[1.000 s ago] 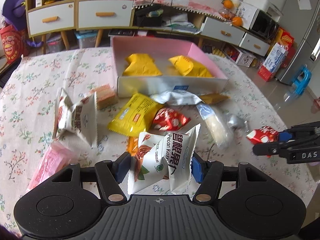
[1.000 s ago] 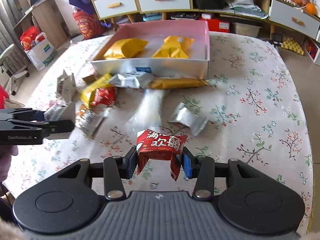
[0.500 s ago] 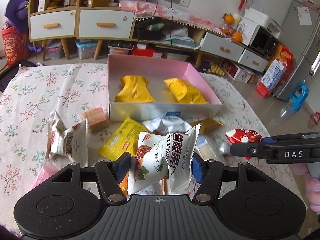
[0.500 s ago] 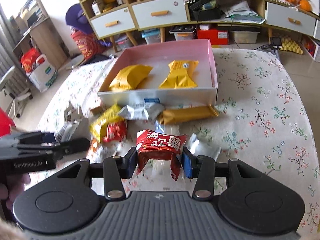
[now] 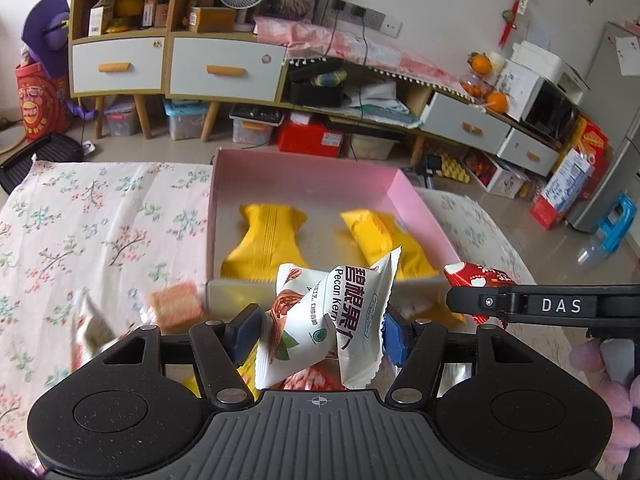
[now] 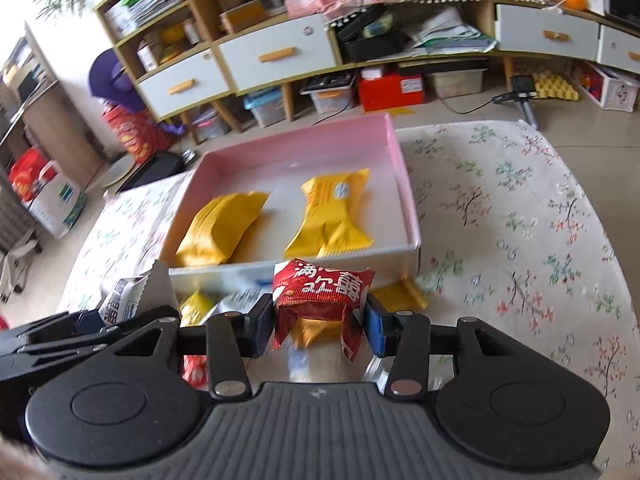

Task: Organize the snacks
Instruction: 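Drop the white bag and red packet into the pink box, opening both tools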

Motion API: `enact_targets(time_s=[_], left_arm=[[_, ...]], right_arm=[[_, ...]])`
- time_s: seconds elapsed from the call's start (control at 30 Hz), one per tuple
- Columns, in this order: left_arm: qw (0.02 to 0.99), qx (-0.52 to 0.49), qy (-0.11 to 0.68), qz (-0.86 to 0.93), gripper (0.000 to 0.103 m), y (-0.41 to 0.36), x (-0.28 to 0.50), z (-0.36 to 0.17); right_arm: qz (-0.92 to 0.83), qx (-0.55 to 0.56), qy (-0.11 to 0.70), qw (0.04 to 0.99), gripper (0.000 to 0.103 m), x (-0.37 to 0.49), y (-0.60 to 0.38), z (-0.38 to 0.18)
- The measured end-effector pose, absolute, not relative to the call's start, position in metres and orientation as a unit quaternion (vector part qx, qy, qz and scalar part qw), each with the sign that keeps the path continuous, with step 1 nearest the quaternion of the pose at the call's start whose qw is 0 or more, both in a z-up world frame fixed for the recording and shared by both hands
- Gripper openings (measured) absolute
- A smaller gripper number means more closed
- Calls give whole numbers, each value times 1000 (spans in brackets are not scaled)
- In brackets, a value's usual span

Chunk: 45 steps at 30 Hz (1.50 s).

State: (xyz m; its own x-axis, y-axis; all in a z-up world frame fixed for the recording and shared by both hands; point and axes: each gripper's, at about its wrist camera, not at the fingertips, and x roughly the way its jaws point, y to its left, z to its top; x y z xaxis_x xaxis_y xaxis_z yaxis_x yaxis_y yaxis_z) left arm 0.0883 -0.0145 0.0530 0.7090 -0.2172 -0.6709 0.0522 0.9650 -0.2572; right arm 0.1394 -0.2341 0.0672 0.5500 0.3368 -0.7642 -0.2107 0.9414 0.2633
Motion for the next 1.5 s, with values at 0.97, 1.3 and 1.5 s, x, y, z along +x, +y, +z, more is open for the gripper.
enact_targets(time_s=[0.97,1.3,1.5], left_arm=[[936,-34,343,-71,88,-54,161,31],[932,-20,354,-78,90,-56,149,49],[931,-8,356,-75,94,-50,128,61]], right_arm=[[80,245,424,868,66,217,-256,37],[76,234,418,875,79,204,-259,55],[73,211,426,877,84,194,-260,63]])
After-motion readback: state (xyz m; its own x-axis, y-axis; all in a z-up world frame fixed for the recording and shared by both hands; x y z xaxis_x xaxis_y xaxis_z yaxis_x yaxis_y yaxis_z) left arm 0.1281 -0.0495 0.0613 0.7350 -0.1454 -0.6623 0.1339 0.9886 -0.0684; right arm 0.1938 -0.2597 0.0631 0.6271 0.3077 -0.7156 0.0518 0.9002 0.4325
